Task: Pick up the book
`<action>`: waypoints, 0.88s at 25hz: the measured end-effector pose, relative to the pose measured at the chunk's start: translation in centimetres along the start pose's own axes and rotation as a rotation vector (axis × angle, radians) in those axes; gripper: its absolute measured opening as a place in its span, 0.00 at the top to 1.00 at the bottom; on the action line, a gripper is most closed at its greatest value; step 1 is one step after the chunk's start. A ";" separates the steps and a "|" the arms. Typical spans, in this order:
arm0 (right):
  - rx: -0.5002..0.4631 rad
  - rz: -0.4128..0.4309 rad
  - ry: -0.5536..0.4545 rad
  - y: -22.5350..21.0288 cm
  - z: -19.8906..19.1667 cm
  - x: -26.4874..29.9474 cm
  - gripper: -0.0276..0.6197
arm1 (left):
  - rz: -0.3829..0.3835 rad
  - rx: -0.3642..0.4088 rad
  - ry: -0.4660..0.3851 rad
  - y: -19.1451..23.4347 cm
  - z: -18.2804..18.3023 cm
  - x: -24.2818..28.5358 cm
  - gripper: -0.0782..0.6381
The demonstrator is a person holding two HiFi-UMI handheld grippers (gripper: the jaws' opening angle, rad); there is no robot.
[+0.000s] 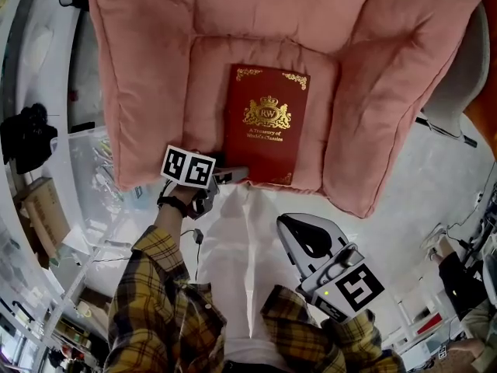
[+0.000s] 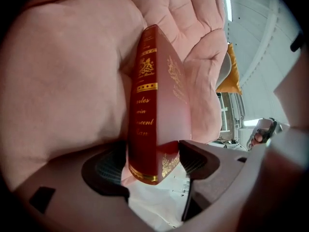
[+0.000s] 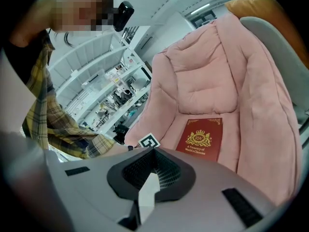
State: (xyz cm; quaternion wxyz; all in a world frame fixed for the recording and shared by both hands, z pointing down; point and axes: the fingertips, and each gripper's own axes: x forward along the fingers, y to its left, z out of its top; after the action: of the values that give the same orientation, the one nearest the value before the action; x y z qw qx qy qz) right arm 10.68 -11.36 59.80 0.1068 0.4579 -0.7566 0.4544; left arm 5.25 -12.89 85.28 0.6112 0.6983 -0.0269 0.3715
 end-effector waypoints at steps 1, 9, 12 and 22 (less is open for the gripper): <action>0.005 0.003 0.003 -0.1 -0.1 0.1 0.93 | -0.018 0.002 -0.005 -0.1 0.1 0.1 0.42; 0.023 0.024 0.020 0.0 -0.4 0.8 0.93 | -0.167 0.016 0.001 -3.2 0.7 0.1 0.42; 0.024 0.029 0.025 0.5 -0.4 1.4 0.93 | -0.138 0.036 0.039 -3.1 0.2 0.0 0.42; 0.050 0.014 0.008 0.1 0.0 1.6 0.93 | -0.146 0.075 0.035 -4.1 1.1 -0.4 0.42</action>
State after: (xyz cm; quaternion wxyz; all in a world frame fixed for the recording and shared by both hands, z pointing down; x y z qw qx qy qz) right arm 9.73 -12.30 60.72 0.0953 0.4534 -0.7477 0.4756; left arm 7.49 -13.00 81.65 0.6104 0.7143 0.0486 0.3388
